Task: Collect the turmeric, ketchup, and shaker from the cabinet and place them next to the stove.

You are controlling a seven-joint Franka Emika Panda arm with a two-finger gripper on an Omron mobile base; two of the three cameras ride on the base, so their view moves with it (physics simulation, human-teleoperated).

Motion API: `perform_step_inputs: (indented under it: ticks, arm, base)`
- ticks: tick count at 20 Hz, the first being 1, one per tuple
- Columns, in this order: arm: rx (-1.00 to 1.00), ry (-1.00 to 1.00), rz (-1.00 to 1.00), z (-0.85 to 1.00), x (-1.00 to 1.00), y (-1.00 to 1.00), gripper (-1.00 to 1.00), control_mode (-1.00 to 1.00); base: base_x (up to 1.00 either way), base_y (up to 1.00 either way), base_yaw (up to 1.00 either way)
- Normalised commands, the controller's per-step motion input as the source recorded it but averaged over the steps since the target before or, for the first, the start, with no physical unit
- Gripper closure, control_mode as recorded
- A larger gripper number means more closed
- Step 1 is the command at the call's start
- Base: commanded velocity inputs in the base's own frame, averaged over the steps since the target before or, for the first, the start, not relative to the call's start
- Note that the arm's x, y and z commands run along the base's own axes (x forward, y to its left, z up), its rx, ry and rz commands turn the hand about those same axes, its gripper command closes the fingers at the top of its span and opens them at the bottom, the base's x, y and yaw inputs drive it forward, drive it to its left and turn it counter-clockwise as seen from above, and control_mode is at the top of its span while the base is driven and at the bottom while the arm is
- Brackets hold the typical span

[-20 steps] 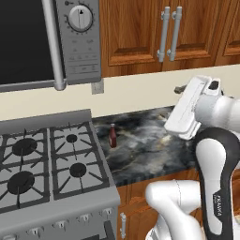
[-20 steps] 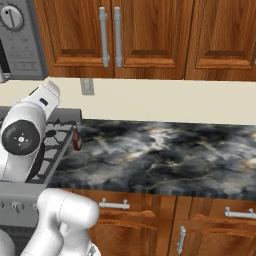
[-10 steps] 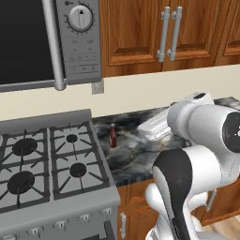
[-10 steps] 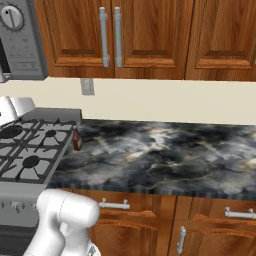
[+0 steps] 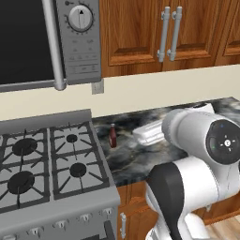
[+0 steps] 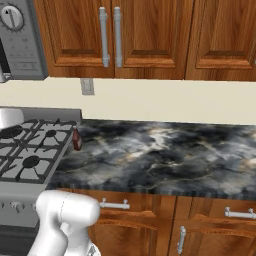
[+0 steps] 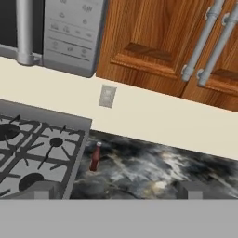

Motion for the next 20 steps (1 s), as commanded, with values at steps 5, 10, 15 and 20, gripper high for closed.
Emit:
perform_step_inputs:
  ticks: [5,10,15,20]
  arm:
    - [0.0,-0.06,-0.04,0.0,-0.53,-0.13,-1.0,-1.0]
    - [0.0,0.0,0.0,0.0,0.0,0.0,-1.0,1.0]
    - [0.0,0.0,0.0,0.0,0.0,0.0,-1.0,1.0]
    - [0.0,0.0,0.0,0.0,0.0,0.0,-1.0,1.0]
  base:
    - [0.0,0.0,0.0]
    - [-0.5,-0.41,-0.09]
    - [-0.04,-0.46,-0.22]
    - [0.0,-0.49,-0.34]
